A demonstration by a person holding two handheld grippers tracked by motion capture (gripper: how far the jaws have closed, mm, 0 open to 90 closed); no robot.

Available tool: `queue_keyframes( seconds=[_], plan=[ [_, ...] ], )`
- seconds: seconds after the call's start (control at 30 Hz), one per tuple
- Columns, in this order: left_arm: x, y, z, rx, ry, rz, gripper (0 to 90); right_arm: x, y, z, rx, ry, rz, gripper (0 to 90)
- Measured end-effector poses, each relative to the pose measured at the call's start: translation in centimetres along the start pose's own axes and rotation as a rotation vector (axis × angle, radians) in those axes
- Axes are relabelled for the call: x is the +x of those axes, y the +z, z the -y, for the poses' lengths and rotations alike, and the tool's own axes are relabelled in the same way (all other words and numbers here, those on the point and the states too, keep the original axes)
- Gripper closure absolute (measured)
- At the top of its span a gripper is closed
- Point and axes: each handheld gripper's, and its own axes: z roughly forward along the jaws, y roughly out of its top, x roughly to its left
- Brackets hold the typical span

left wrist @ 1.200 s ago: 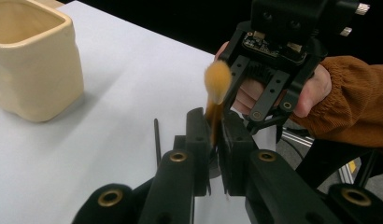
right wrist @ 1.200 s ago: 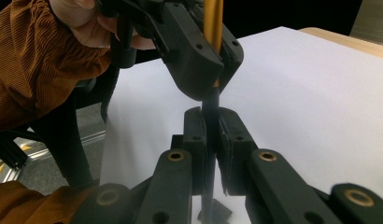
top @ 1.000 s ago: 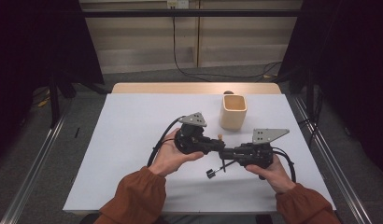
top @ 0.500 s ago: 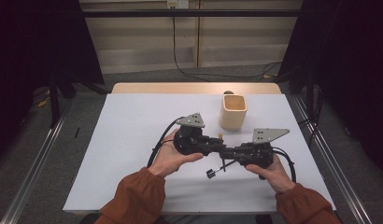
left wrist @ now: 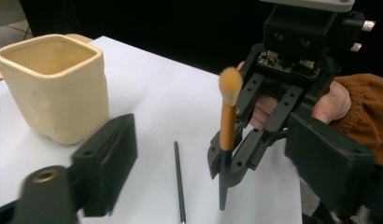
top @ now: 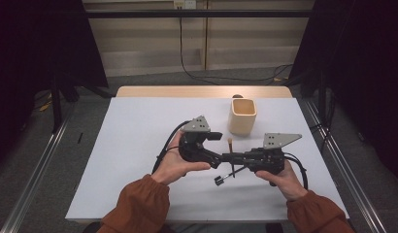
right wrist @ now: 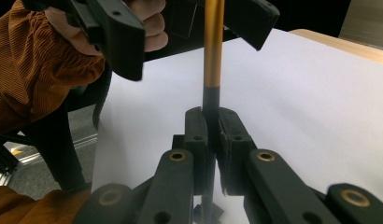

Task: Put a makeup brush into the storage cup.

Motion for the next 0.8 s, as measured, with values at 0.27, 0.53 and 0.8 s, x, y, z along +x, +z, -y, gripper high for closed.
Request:
queue_keyframes(
  seconds=[0.27, 0.53, 0.8],
  plan=[
    [0.4, -0.5, 0.4, -0.045, -0.005, -0.025, 4.7, 0.0, -0.2, 0.0, -0.006, -0.002, 0.009, 83.4],
    [1.1, -1.5, 0.8, -0.078, -0.028, -0.115, 4.0, -0.1, -0.4, 0.0, -0.012, -0.002, 0.022, 83.4],
    [1.9, -3.0, 1.9, -0.112, -0.033, -0.185, 3.6, -0.2, -0.5, 0.1, -0.012, 0.0, 0.031, 83.4]
  ],
)
